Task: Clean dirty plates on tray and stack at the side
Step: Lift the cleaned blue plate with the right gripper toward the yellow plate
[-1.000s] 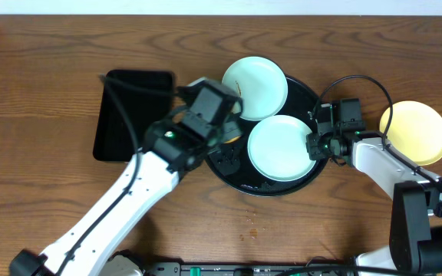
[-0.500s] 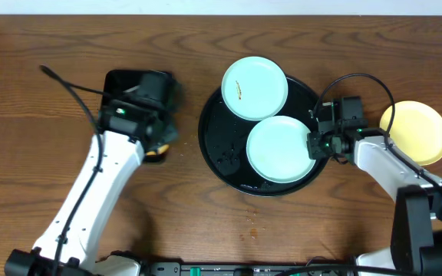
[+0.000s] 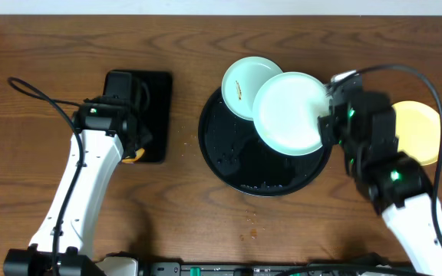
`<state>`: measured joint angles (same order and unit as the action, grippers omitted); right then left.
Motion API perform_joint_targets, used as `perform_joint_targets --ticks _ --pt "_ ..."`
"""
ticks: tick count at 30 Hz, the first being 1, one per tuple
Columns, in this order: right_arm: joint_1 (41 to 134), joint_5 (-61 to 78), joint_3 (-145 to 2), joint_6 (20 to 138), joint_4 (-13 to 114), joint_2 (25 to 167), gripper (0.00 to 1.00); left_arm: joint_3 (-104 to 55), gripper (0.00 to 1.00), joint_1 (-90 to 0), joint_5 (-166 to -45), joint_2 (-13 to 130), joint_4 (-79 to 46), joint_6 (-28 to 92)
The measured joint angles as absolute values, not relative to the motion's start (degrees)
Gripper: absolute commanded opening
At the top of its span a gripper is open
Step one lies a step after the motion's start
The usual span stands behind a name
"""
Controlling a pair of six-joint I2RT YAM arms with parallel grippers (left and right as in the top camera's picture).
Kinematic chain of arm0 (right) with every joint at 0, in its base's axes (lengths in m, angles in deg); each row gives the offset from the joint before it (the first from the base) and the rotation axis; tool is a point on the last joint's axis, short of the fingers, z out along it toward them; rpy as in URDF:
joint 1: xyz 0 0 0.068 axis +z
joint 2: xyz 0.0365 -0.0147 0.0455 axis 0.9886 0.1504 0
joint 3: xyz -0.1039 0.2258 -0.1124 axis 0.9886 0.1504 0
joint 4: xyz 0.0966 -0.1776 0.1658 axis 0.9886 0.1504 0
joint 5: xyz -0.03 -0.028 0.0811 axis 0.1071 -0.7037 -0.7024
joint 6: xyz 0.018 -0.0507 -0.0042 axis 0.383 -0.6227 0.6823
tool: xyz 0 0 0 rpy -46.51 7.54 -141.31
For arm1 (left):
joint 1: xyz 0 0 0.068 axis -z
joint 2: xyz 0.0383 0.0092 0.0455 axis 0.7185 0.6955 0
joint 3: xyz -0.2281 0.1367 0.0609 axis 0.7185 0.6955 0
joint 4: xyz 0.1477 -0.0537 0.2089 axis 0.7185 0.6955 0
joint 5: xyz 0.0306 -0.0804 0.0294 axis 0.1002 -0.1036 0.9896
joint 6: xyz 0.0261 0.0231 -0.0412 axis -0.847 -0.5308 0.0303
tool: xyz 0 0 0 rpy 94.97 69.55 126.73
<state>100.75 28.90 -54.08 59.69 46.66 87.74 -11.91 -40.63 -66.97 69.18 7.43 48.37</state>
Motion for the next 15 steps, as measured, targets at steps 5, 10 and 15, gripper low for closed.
perform_joint_targets --ticks 5,10,15 --pt "114.2 47.3 -54.1 55.5 45.2 85.6 0.01 -8.3 0.08 -40.6 -67.0 69.2 4.0 47.7" --pt "127.1 65.6 -54.1 49.7 39.8 89.4 0.01 -7.0 0.08 -40.6 -67.0 69.2 3.1 46.9" --pt "134.1 78.7 -54.1 43.8 31.6 97.7 0.01 -6.9 0.08 -40.6 -67.0 69.2 2.8 46.8"
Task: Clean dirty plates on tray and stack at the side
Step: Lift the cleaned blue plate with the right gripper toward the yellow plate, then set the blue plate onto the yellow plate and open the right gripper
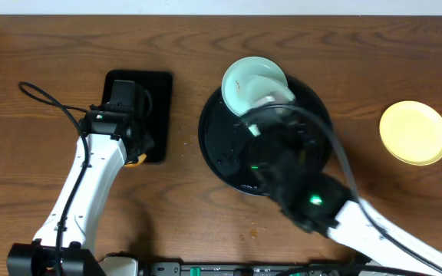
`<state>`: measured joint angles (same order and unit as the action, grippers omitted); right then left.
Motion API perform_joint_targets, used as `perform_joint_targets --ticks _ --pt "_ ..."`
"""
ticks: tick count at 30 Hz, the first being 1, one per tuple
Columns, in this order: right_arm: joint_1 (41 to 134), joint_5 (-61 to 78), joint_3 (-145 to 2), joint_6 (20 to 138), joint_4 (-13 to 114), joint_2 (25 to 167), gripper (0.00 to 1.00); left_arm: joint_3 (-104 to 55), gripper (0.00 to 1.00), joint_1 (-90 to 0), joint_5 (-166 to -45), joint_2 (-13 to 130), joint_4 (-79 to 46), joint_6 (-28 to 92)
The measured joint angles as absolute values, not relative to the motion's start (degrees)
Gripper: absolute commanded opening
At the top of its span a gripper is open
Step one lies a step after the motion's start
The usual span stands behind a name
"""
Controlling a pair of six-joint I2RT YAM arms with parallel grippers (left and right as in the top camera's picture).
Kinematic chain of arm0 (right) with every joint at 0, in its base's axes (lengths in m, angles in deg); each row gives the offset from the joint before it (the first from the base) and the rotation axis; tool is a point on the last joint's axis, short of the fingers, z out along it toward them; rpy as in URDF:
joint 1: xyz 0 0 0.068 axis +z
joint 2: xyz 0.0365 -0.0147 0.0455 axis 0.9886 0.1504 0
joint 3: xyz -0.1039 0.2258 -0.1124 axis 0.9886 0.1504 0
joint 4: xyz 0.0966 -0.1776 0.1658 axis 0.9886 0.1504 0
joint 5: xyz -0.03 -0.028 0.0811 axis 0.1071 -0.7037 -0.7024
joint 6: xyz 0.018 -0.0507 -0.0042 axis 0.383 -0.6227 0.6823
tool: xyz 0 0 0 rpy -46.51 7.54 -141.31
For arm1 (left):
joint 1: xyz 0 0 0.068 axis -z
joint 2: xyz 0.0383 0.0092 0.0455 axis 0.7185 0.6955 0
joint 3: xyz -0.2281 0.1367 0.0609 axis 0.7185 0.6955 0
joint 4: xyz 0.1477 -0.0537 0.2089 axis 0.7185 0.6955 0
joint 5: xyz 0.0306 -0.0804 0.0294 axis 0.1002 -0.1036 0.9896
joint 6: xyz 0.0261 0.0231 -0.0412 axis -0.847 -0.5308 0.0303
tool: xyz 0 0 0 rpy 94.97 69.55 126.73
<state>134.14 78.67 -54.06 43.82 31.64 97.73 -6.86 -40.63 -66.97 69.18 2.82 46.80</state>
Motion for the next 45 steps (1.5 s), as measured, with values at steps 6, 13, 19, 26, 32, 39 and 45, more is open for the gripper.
perform_joint_targets --ticks 6,13,19,26,32,39,45 --pt "134.3 83.6 -54.0 43.3 29.3 105.8 0.01 -6.9 0.08 -40.6 -67.0 69.2 2.8 46.7" --pt "127.8 65.3 -54.0 55.8 37.0 105.6 0.01 -6.9 0.08 -40.6 -67.0 69.2 2.8 46.7" --pt "106.9 37.0 -54.0 68.2 40.5 103.4 0.01 -6.8 0.08 -40.6 -67.0 69.2 2.8 46.7" --pt "76.1 18.8 -54.0 73.4 44.5 103.0 0.01 -6.8 0.08 -40.6 -67.0 69.2 2.8 46.7" --pt "53.6 15.0 -54.0 75.6 46.1 103.0 0.01 -6.8 0.08 -40.6 -67.0 69.2 2.8 46.7" --pt "38.4 12.8 -54.0 77.2 43.6 103.0 0.01 -6.8 0.08 -40.6 -67.0 69.2 2.8 46.7" --pt "37.3 11.7 -54.0 77.7 42.2 105.2 0.38 -6.8 0.08 -40.6 -67.0 69.2 2.8 46.7"
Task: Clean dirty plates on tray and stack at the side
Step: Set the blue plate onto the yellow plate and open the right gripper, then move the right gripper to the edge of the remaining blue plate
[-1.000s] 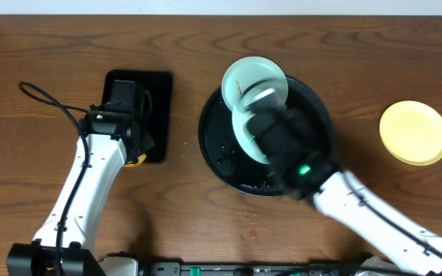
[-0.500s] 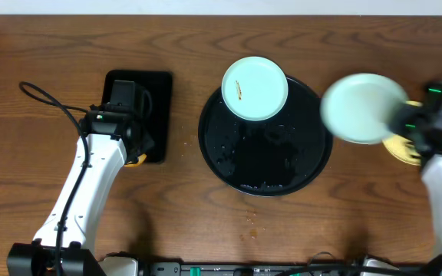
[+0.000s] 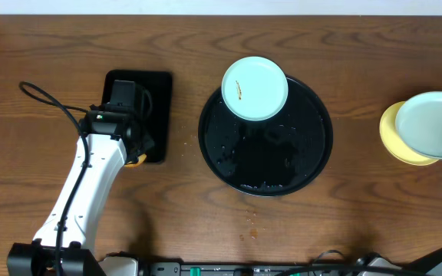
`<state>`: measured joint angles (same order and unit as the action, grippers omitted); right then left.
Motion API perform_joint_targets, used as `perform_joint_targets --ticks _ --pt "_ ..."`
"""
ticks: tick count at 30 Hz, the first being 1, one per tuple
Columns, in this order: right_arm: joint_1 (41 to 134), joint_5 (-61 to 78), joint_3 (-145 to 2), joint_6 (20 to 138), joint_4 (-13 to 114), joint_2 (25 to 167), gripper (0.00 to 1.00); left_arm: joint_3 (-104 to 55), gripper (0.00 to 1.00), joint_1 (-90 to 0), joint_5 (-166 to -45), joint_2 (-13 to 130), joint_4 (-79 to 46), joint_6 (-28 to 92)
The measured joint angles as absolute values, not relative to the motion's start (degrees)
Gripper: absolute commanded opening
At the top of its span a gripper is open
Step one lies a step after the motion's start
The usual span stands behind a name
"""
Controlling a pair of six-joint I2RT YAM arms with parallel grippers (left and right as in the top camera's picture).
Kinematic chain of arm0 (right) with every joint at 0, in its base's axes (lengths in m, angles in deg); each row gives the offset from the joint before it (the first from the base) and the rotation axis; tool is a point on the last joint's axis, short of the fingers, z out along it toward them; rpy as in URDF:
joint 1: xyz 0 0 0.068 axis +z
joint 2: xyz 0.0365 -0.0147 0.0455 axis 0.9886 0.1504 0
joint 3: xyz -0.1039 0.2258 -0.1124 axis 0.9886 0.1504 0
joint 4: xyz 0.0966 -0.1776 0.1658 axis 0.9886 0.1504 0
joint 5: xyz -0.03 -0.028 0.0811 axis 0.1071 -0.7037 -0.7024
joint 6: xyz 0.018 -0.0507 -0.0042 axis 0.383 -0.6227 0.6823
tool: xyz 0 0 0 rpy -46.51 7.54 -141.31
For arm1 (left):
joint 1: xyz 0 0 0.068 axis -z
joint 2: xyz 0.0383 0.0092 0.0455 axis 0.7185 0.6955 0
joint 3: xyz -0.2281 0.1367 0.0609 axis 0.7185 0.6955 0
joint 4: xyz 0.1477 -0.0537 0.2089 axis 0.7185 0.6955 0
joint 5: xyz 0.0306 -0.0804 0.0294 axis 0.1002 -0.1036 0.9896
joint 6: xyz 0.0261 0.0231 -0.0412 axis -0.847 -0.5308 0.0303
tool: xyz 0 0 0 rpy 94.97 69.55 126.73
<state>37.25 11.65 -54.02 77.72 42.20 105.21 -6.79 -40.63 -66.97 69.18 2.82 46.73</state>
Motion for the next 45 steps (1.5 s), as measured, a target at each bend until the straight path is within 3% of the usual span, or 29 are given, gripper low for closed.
perform_joint_targets --ticks 1,2,5,7,14,24,26,32,45 --pt "37.3 11.4 -54.0 78.0 42.2 105.7 0.52 -6.8 0.08 -40.6 -67.0 69.2 2.8 46.7" --pt "37.3 11.0 -54.0 78.0 42.2 106.2 0.60 -6.8 0.08 -40.6 -67.0 69.2 2.8 46.7" --pt "37.3 8.4 -54.0 77.0 41.8 107.4 0.75 -6.8 0.08 -40.6 -67.0 69.2 2.8 46.7" --pt "37.3 5.6 -54.0 76.1 40.9 108.0 0.99 -6.8 0.08 -40.6 -67.0 69.2 2.8 46.7" --pt "45.5 -5.6 -54.0 70.1 38.8 108.3 0.99 -6.8 0.08 -40.6 -67.0 69.2 2.8 46.7" --pt "76.5 -3.9 -54.1 62.8 34.6 111.3 0.98 -6.8 0.08 -40.6 -67.0 69.2 2.8 46.7" --pt "82.1 -1.5 -54.1 62.4 30.9 113.4 0.78 -6.8 0.08 -40.6 -67.0 69.2 2.8 46.7" --pt "88.5 5.6 -54.2 64.0 22.2 120.5 0.50 -6.8 0.08 -40.6 -67.0 69.2 2.4 46.7" --pt "88.8 2.2 -54.3 67.7 6.5 134.1 0.49 -6.7 0.08 -40.6 -67.0 69.2 1.9 46.7"
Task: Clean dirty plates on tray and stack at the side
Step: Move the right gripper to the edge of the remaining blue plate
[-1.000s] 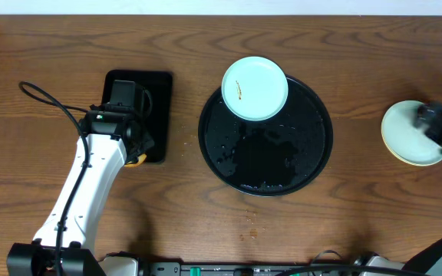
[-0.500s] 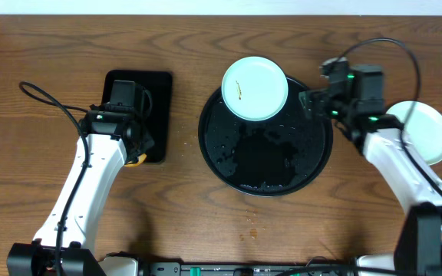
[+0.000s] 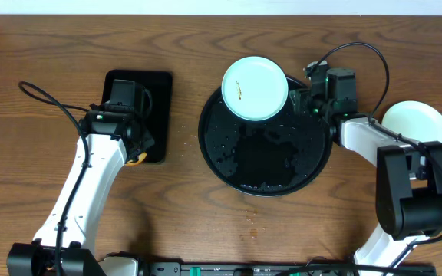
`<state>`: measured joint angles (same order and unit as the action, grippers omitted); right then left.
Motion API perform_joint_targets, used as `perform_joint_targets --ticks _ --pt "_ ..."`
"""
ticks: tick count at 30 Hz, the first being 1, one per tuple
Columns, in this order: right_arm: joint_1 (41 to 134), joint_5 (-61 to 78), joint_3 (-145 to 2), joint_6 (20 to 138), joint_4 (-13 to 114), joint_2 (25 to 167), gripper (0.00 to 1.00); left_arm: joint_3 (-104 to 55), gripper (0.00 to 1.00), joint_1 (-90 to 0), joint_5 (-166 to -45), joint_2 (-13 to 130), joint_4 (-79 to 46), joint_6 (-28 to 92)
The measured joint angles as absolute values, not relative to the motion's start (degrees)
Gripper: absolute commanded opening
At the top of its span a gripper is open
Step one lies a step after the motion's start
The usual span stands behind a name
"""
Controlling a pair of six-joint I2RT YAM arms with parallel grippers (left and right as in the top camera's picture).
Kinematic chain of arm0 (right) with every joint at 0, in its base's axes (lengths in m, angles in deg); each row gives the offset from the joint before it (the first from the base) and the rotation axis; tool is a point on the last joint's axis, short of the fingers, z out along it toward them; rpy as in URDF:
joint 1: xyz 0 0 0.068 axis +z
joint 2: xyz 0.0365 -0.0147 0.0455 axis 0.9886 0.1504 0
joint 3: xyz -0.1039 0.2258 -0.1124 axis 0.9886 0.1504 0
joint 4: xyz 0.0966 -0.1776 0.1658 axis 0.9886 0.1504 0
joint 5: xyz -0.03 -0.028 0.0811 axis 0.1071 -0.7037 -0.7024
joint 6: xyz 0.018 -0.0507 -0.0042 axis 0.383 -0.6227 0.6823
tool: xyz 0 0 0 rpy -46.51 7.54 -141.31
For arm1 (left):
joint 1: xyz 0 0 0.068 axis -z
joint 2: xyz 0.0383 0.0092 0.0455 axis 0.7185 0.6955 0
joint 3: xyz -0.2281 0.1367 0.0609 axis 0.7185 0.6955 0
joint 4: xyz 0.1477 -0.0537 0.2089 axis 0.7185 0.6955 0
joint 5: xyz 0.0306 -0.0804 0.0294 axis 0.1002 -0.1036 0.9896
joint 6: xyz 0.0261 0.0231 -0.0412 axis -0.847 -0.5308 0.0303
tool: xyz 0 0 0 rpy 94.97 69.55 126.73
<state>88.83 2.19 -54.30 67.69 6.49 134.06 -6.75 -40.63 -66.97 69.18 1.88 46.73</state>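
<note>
A round black tray (image 3: 236,157) sits mid-table. On its far-left rim lies a pale green plate (image 3: 255,88) with a small brown food streak. My right gripper (image 3: 299,98) is low at that plate's right edge; its fingers are too dark against the tray to tell whether they are open or shut. A clean pale plate (image 3: 414,132) lies flat on the table at the far right. My left gripper (image 3: 133,149) hangs over the right edge of a black pad (image 3: 156,92), with something orange-yellow under it.
Crumbs (image 3: 252,224) lie on the wood in front of the tray. A cable loops off the left arm (image 3: 37,96) and another off the right wrist (image 3: 359,50). The right arm's base (image 3: 413,199) stands near the front right.
The pale plate that hung over the yellow plate at the far right now lies on it, let go. My right gripper has moved from the table's right edge to the dirty plate on the tray.
First my right gripper held a pale plate over the tray's right side. Then the right arm lay across the tray's middle. Then the plate was above the yellow one at the right. Now it rests there, and the gripper is back at the tray. The left arm barely moved.
</note>
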Motion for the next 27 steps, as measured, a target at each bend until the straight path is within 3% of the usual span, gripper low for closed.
perform_joint_targets --ticks 15,19,21,25,26,27 --pt "92.6 2.4 -54.5 70.6 -3.6 137.6 0.45 -6.7 0.08 -40.6 -67.0 72.7 1.9 46.7" --pt "94.1 5.7 -54.6 71.9 -4.3 141.3 0.51 -6.7 0.08 -40.6 -67.0 72.8 1.7 46.7" --pt "94.4 7.7 -54.6 72.3 -5.4 143.0 0.45 -6.7 0.08 -40.6 -67.0 72.8 1.7 46.7" --pt "94.5 9.4 -54.6 73.4 -7.1 143.7 0.08 -6.7 0.08 -40.6 -67.0 72.8 1.6 46.7" --pt "94.5 9.5 -54.6 73.5 -7.2 143.7 0.01 -6.7 0.08 -40.6 -67.0 72.8 1.5 46.7" --pt "94.5 9.6 -54.7 74.0 -7.2 143.6 0.01 -6.7 0.08 -40.6 -67.0 72.8 1.5 46.7"
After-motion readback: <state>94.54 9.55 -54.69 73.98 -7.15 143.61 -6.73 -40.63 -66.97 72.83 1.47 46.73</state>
